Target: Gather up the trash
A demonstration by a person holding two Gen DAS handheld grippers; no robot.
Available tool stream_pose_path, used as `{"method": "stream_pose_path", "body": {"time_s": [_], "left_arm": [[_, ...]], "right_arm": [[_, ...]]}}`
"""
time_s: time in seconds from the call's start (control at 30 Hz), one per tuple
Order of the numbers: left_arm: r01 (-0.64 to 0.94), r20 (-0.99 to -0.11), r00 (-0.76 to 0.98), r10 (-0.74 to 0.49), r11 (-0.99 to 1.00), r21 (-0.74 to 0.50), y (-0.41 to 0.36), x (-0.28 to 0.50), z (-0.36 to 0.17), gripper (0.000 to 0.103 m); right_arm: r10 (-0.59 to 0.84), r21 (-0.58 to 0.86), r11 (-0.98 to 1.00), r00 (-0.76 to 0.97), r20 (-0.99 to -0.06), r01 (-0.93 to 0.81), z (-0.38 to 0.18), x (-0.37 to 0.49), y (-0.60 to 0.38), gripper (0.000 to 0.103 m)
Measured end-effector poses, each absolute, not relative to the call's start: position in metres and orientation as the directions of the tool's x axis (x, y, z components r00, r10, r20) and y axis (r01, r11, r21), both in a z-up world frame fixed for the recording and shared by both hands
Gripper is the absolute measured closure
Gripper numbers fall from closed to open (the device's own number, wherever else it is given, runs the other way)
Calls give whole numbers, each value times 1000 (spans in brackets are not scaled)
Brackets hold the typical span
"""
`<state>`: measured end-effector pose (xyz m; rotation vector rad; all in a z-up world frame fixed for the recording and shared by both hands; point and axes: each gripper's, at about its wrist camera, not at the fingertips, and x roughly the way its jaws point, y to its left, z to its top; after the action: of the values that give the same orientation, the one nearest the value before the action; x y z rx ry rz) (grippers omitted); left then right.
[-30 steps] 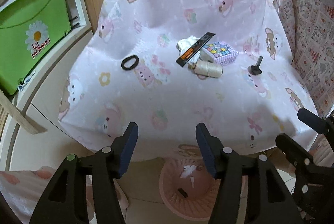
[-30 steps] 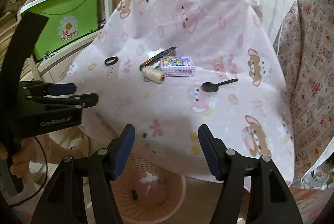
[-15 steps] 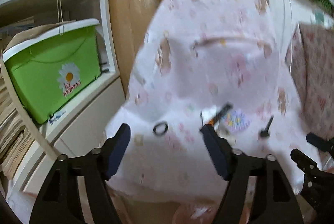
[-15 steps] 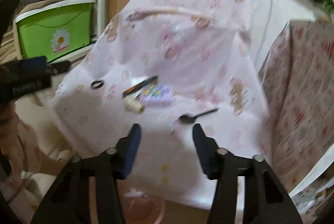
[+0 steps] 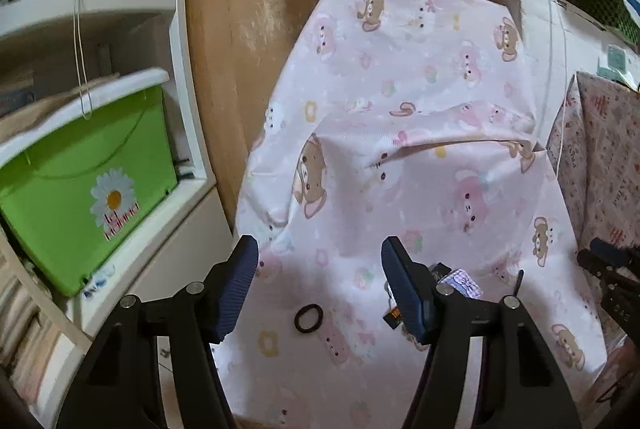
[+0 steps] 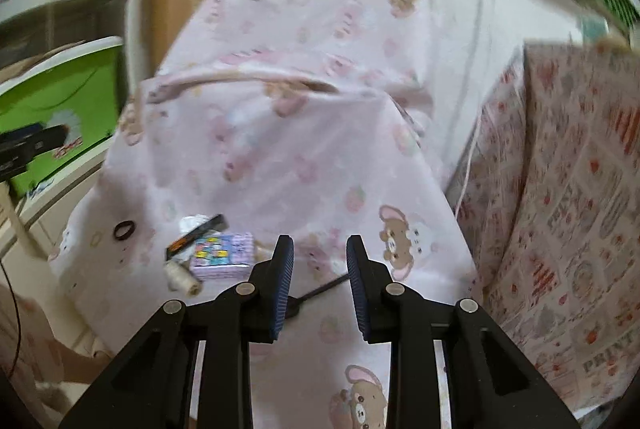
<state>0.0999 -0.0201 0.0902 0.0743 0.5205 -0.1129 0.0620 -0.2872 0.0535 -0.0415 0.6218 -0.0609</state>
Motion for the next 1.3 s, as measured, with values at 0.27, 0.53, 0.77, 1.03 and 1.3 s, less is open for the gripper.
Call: {"method": "stream_pose_path", "body": {"time_s": [0.27, 0.53, 0.77, 1.03, 1.3], "left_arm": [[119, -604, 791, -97, 993, -3, -10, 124, 53, 50], [49, -689, 724, -42, 999, -9, 11, 153, 31, 39], [-33, -784, 620, -10, 999, -39, 30, 179, 8, 33], [-91, -862, 481, -160, 969, -231, 55, 200, -18, 36], [-47, -887, 430, -167, 977, -206, 38, 217, -36, 43]], "right_arm": [[-86, -8, 994, 729, -679, 110, 16, 83, -319, 73], [-101, 12, 988, 695, -712, 157, 0, 92, -327, 73], [-98, 34, 983, 667, -738, 182, -9, 100, -330, 72], [-58, 96, 976, 651, -757, 198, -11, 105, -334, 57], [26, 202, 955, 617, -786, 217, -19, 113, -344, 57]]}}
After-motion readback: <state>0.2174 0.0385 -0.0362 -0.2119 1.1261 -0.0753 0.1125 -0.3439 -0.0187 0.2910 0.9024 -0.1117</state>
